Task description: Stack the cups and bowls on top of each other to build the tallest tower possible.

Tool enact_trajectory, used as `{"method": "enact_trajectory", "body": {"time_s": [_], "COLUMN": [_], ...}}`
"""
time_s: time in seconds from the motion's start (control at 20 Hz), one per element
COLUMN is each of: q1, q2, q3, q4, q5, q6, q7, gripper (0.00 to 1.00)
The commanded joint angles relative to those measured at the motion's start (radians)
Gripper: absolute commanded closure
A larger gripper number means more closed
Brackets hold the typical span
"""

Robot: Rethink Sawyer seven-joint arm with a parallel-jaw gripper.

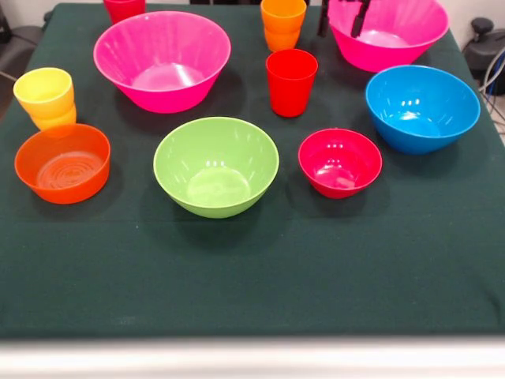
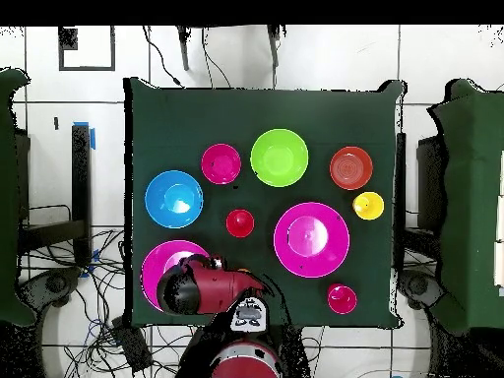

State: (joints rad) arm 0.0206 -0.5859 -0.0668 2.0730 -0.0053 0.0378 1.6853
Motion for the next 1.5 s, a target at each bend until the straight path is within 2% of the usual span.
{"method": "enact_trajectory", "body": {"time_s": [0.05, 0.65, 0.7, 1.15, 1.3, 1.5], "q1": [0.010, 0.031, 0.032, 0.046, 0.051, 0.016], "q2": [0.038, 0.044, 0.044, 0.057, 0.052, 0.018], "q3": [0.064, 0.057, 0.057, 0.048, 0.048, 0.099], "q4": [-0.095, -0.114, -0.115, -0.140, -0.153, -0.116], "q5": [-0.033, -0.004, -0.002, 0.011, -0.010, -0.008], "q6": [-0.012, 0.028, 0.031, 0.045, 0.035, 0.066], "q7": [0.105, 0.125, 0.126, 0.128, 0.108, 0.110], "gripper": [0.00, 0.00, 1.00, 1.00, 1.00, 1.00]}}
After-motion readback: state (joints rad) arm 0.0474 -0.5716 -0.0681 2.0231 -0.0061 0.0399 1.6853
